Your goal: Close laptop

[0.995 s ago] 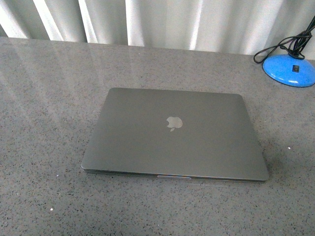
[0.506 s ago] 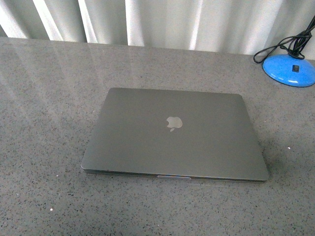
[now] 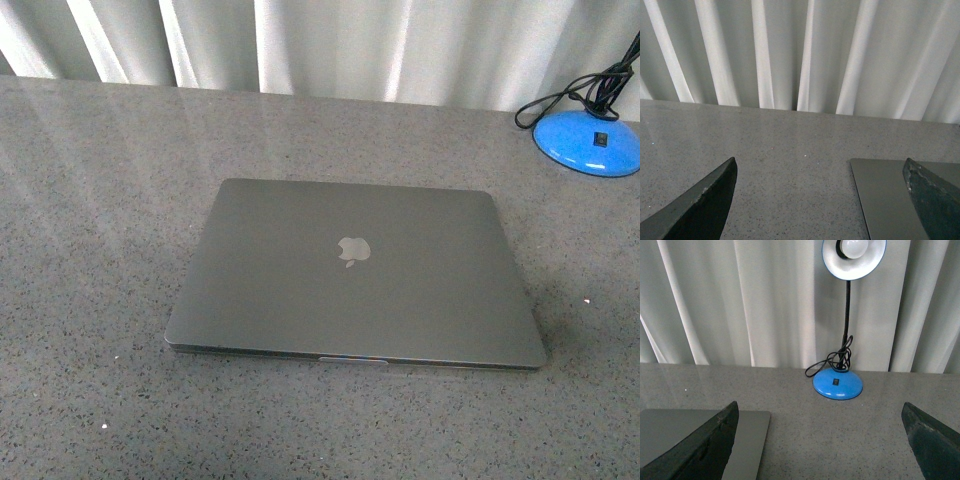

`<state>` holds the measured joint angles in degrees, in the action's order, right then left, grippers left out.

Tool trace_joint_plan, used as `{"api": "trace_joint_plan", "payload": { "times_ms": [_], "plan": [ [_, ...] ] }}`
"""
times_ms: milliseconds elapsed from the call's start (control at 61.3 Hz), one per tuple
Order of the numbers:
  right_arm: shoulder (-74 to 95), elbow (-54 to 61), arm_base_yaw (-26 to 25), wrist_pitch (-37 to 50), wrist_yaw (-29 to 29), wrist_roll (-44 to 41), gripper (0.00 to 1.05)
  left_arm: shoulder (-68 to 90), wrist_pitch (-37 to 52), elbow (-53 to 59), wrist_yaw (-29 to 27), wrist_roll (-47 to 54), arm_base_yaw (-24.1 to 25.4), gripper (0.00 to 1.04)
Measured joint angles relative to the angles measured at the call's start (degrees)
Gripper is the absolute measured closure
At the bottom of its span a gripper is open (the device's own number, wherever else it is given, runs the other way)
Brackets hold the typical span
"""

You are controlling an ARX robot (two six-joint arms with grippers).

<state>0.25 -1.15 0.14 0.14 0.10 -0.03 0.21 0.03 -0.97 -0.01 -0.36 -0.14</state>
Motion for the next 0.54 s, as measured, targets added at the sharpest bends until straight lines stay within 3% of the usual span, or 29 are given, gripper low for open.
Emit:
{"api": "trace_joint_plan", "payload": {
  "times_ms": [538],
  "plan": [
    [0.0, 0.0, 0.0, 0.0, 0.0, 0.0, 0.1, 0.0, 0.0, 0.0, -0.02, 0.0, 0.0, 0.07]
  ]
}}
